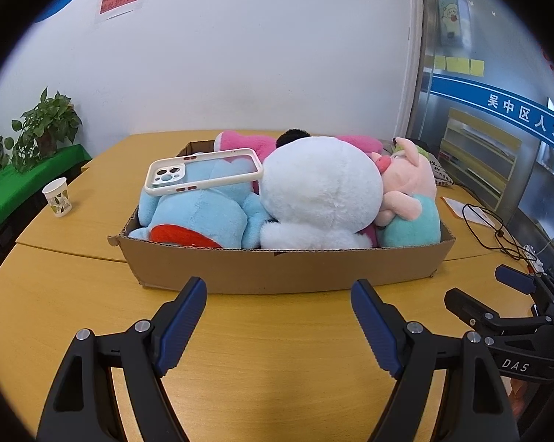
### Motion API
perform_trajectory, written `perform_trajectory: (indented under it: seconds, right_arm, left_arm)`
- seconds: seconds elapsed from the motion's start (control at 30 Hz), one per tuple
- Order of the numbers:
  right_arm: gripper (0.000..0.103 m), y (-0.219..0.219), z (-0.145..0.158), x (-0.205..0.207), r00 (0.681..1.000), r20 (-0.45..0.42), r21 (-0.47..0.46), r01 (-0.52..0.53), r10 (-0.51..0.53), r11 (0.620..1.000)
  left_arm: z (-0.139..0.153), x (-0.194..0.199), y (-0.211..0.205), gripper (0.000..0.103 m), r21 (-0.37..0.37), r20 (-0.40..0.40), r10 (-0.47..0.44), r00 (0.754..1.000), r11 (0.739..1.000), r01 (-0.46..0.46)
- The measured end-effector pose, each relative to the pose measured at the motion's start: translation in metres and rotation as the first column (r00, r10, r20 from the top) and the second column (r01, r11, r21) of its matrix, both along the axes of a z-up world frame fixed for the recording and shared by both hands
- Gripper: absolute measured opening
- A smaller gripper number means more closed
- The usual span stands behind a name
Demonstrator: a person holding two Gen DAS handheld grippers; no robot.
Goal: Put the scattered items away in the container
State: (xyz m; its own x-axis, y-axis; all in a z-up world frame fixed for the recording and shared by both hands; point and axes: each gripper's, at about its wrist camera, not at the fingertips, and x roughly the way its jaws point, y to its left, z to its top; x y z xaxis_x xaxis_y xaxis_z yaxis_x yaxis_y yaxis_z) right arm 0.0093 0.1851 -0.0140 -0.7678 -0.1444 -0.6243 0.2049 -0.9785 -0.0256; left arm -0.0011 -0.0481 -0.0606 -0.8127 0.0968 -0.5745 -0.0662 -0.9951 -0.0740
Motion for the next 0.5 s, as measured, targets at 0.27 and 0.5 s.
perform_trajectory:
  seconds: [0.27,0.5]
  right_arm:
    - [0.103,0.0028,-0.0019,-0.0028,1.000,0.014,-0.002,0.017,-0.017,1.000]
    - [0.103,0.0034,-0.0045,0.0000,1.000,0.017,0.006,0.014,-0.014,1.000]
  left_arm:
    - [-0.0008,0.0009,0.0058,0.081,-0.012,0.006,-0.014,1.000,1.000,0.014]
    - [-0.0029,0.0011,0.0072,0.081,-0.011,0.012,-0.009,1.000,1.000,0.010]
